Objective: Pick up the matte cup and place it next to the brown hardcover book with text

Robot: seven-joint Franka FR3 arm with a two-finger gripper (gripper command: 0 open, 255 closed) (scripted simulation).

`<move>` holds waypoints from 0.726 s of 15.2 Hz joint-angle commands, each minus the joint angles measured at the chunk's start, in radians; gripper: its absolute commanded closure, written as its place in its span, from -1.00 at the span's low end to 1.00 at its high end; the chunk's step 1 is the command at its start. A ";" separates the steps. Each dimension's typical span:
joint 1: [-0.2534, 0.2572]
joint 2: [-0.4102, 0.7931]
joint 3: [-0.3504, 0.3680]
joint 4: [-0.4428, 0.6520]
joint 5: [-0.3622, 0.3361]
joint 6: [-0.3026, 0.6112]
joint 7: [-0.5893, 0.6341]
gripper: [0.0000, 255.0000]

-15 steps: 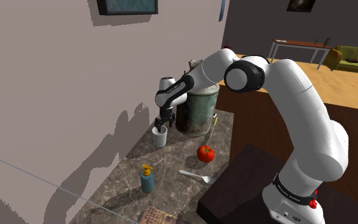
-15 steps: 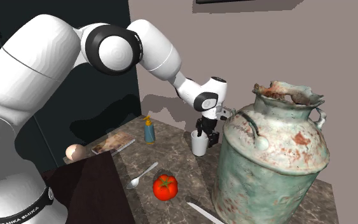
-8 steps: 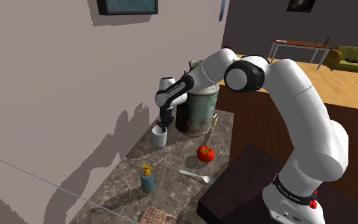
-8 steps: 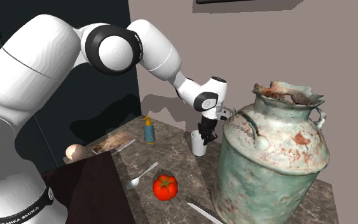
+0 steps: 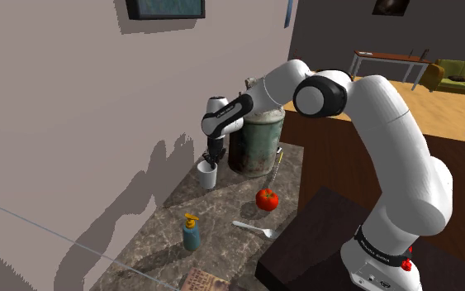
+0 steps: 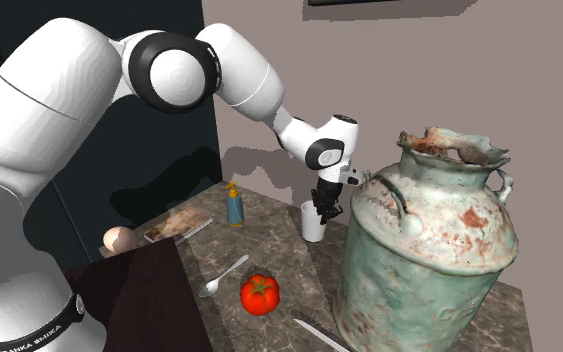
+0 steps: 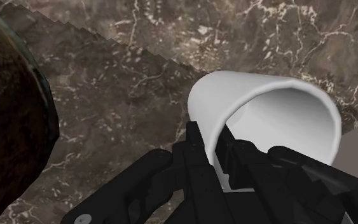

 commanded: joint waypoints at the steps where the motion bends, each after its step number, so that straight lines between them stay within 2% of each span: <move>1: 0.001 -0.022 0.000 -0.009 0.000 -0.013 0.002 1.00; 11: 0.001 -0.109 -0.002 -0.011 -0.004 -0.097 0.012 1.00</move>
